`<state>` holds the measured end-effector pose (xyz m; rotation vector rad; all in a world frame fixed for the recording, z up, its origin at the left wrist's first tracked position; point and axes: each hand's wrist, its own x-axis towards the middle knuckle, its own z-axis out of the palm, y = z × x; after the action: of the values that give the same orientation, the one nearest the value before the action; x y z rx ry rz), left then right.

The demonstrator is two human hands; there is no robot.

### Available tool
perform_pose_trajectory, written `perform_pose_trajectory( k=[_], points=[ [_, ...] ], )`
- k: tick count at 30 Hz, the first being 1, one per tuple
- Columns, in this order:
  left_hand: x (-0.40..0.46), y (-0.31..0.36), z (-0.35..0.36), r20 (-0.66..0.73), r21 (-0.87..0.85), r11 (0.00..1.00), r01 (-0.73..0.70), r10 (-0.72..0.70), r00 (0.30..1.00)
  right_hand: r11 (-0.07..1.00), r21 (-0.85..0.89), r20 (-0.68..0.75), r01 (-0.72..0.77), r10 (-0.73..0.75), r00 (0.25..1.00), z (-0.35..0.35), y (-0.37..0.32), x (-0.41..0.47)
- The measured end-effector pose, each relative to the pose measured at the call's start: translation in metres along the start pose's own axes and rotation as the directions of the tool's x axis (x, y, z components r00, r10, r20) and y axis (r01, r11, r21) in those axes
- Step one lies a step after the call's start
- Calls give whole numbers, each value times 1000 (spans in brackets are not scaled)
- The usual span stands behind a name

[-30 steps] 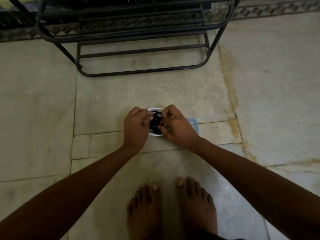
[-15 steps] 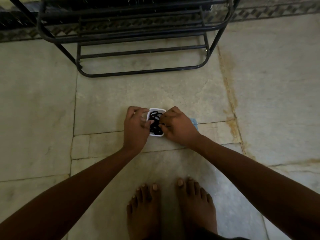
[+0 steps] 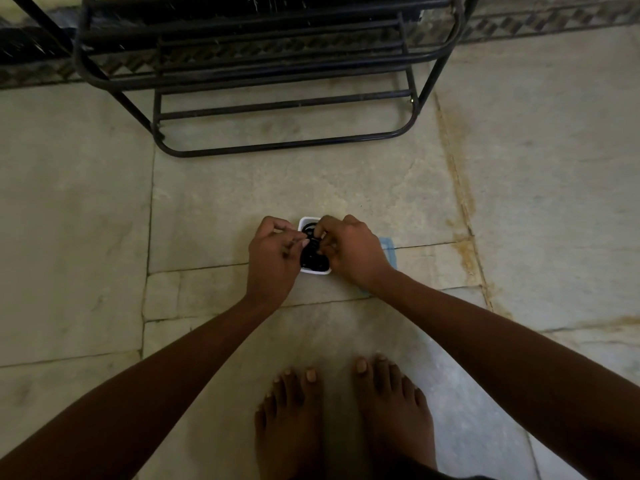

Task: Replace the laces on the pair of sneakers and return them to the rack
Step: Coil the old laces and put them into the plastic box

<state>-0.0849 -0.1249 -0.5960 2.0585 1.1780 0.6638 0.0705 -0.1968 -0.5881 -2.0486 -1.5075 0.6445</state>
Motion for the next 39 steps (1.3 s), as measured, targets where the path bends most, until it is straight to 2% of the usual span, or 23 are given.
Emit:
perform_pose_trajectory(
  k=[4,14,18,22,27,34,37,39],
  points=[
    [1,0,0,14,22,999,-25,24,1000,996,86,-73,-22,29,997,4,-2,6],
    [5,-2,0,-1,64,994,90,-90,996,969,247,-237,-21,81,968,-2,11,-4],
    [2,1,-1,16,46,991,129,-130,991,977,103,-230,-187,206,951,-6,17,-17],
    [-1,1,1,27,-11,989,146,-146,989,913,-83,-186,-400,381,906,-17,13,-36],
    [-4,2,4,54,32,981,193,-194,979,814,-80,-57,-575,573,818,-24,18,-46],
    [-1,1,6,45,23,981,193,-194,980,810,76,11,-582,583,813,-25,23,-35],
    [0,0,8,54,36,981,193,-194,979,826,132,41,-548,547,836,-25,25,-31],
    [0,0,9,56,26,981,191,-192,980,861,133,-12,-491,497,868,-23,24,-27]
  ],
)
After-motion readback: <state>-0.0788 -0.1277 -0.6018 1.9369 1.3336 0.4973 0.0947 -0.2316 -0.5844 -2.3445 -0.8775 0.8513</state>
